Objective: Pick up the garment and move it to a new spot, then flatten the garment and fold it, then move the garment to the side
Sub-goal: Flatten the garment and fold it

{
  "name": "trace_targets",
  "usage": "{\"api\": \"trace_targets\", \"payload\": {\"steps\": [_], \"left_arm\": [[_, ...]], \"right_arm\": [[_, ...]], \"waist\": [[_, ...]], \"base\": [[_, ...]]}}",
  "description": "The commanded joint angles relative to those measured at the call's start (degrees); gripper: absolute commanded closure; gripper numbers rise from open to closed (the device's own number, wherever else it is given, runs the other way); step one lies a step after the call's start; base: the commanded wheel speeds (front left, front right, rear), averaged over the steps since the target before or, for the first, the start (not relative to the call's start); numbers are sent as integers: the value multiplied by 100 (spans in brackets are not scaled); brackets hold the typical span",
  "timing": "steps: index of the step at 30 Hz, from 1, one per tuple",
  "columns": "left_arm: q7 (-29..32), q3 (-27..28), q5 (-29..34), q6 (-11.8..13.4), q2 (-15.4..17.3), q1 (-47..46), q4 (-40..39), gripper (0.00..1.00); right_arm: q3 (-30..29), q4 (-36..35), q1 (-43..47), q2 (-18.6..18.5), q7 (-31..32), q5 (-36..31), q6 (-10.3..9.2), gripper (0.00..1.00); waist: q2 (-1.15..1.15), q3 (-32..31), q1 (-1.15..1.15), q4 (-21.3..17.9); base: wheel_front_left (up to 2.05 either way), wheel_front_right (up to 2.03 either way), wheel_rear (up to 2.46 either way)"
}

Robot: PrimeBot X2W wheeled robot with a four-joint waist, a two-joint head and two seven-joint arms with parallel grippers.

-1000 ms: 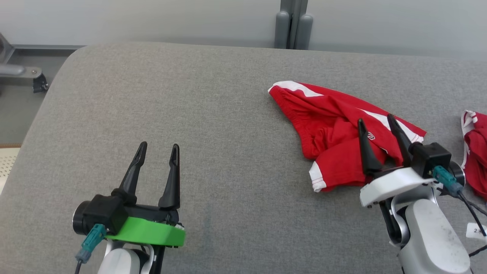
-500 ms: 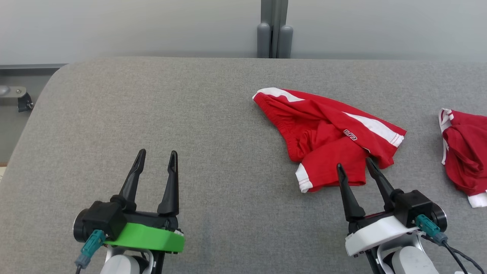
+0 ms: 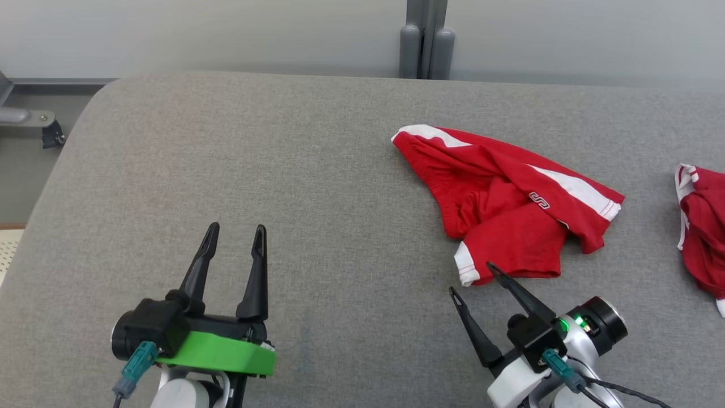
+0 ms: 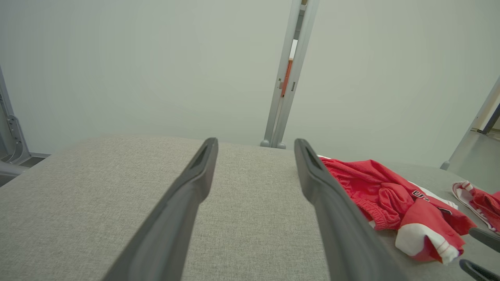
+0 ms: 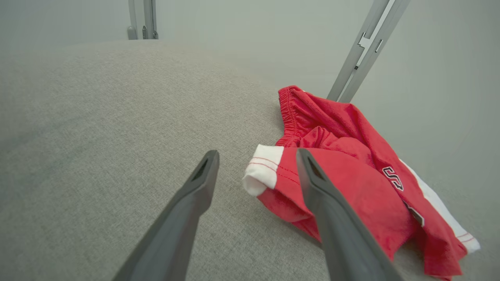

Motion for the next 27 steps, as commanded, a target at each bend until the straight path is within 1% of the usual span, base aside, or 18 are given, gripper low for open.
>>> {"api": "trace_targets", "payload": {"steps": [1, 6, 13, 14, 15, 16, 21, 27], "left_arm": [[0, 19, -7, -12, 6, -80, -13, 0], [1, 29, -19, -13, 6, -178, -29, 0], [0, 26, -67, 25, 6, -247, -25, 0], [1, 26, -75, 26, 6, -240, -23, 0], [1, 26, -77, 28, 6, -236, -19, 0], [0, 25, -79, 28, 6, -235, -14, 0], [0, 23, -89, 45, 5, -240, 9, 0], [1, -14, -115, 63, 6, -258, 50, 0]], "right_arm": [[-13, 108, -110, -51, -17, -132, -12, 0], [-176, 462, -294, 49, -18, -452, -12, 0], [-486, 857, -549, 125, -18, -716, -12, 0], [-551, 921, -598, 140, -18, -729, -12, 51], [-595, 951, -632, 149, -18, -741, -12, 73], [-626, 985, -664, 158, -18, -762, -12, 100], [-657, 881, -829, 215, -18, -547, -12, 100], [-289, 443, -1370, 252, -18, -105, -12, 100]], "waist": [[0, 58, 0, 77], [0, 149, 0, 228], [0, 277, 0, 382], [0, 289, 0, 397], [0, 296, 0, 403], [0, 302, 0, 408], [0, 294, 0, 394], [0, 210, 0, 324]], "base": [[0, 0, 0], [0, 0, 0], [0, 0, 0], [0, 0, 0], [0, 0, 0], [0, 0, 0], [0, 0, 0], [0, 0, 0]]}}
